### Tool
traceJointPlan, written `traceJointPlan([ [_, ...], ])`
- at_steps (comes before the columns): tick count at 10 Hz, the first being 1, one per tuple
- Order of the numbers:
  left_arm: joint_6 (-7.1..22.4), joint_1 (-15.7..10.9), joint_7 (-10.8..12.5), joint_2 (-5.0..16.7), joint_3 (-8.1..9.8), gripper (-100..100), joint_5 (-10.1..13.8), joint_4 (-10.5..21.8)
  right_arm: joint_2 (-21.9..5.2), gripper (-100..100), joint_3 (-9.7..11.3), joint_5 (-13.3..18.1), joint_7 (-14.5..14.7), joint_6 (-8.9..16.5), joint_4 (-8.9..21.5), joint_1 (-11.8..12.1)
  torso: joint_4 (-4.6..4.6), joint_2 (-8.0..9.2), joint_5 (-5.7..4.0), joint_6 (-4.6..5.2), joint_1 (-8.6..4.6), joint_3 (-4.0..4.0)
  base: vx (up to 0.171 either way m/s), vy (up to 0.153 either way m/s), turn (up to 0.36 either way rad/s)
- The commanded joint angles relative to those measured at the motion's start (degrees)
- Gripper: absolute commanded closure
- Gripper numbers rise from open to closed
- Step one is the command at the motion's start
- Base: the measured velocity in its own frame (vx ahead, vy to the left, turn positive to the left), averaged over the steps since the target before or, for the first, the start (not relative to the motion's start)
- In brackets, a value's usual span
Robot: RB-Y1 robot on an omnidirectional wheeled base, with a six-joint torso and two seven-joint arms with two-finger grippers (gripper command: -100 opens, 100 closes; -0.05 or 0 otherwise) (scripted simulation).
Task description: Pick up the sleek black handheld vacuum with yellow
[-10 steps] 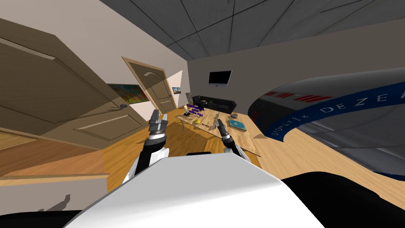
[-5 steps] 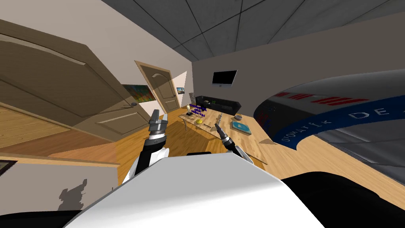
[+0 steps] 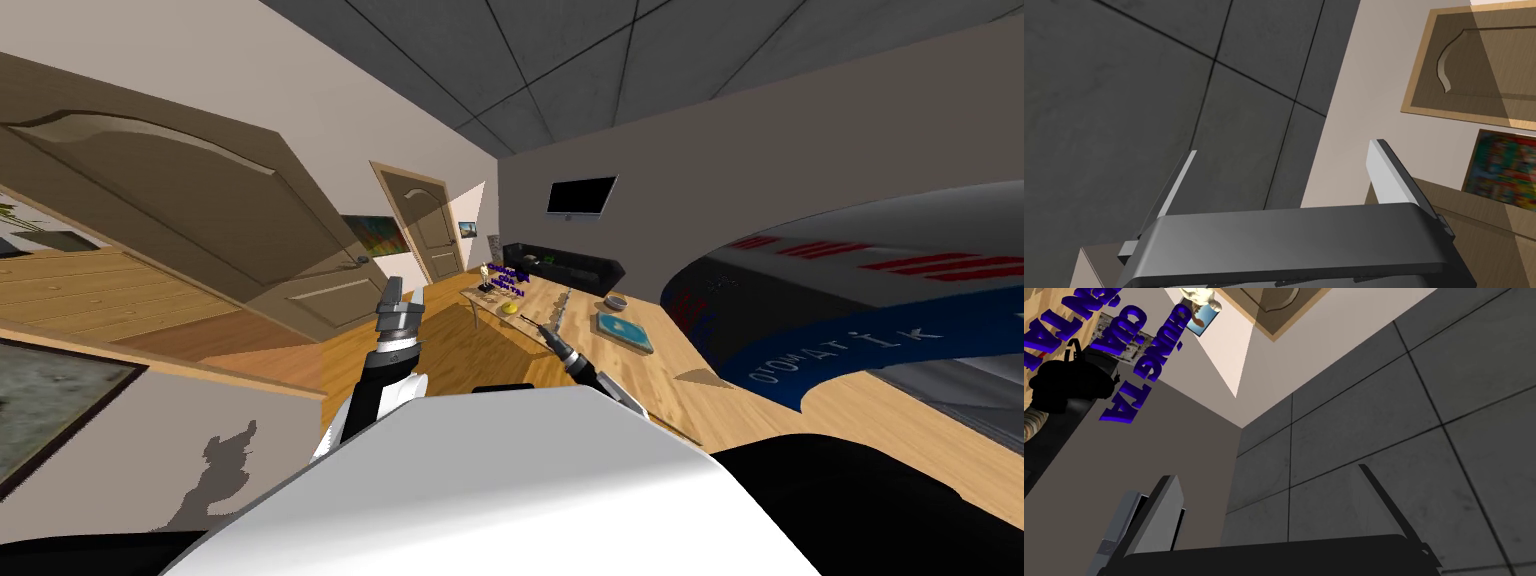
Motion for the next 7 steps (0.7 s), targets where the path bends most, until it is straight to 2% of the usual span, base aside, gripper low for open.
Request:
traceJointPlan([
  [1, 0.00, 0.00, 0.00, 0.00, 0.00, 0, 0.00, 0.00, -1.53, -100, 0.49, 0.93, 0.28, -0.12, 2.16, 0.01, 0.00, 0.00, 0.00, 0.00, 0.00, 0.00, 0.029, -0.008, 0.099],
  [2, 0.00, 0.01, 0.00, 0.00, 0.01, 0, 0.00, 0.00, -3.75, -100, 1.43, 2.91, 0.71, 0.04, 4.19, -0.04, 0.00, 0.02, 0.00, 0.06, 0.00, 0.01, 0.038, 0.000, 0.172],
  [3, 0.00, 0.00, 0.00, 0.00, 0.00, 0, 0.00, 0.00, -4.15, -100, 1.43, 2.91, 0.71, 0.04, 5.01, -0.04, 0.00, -0.01, 0.00, 0.01, 0.02, -0.01, 0.034, -0.002, 0.095],
  [4, 0.00, 0.01, 0.00, 0.00, 0.01, 0, 0.00, 0.00, -6.42, -100, 2.32, 4.97, 1.10, 0.17, 7.59, -0.08, 0.00, -0.01, 0.01, 0.05, 0.02, -0.01, 0.043, 0.005, 0.219],
  [5, 0.00, 0.00, 0.00, 0.00, 0.00, 0, 0.00, 0.00, -6.72, -100, 2.32, 4.97, 1.10, 0.17, 7.91, -0.08, -0.01, -0.04, 0.00, 0.02, 0.03, -0.02, 0.039, 0.002, 0.087],
  [6, 0.00, 0.01, 0.00, 0.00, 0.01, 0, 0.00, 0.00, -8.78, -100, 3.16, 7.14, 1.44, 0.26, 10.87, -0.13, -0.01, -0.02, 0.01, 0.06, 0.05, -0.01, 0.048, 0.011, 0.148],
  [7, 0.00, 0.01, 0.00, 0.00, 0.00, 0, 0.00, 0.00, -9.23, -100, 3.16, 7.14, 1.44, 0.26, 10.87, -0.13, -0.01, -0.04, 0.01, 0.03, 0.07, -0.03, 0.046, 0.011, 0.093],
])
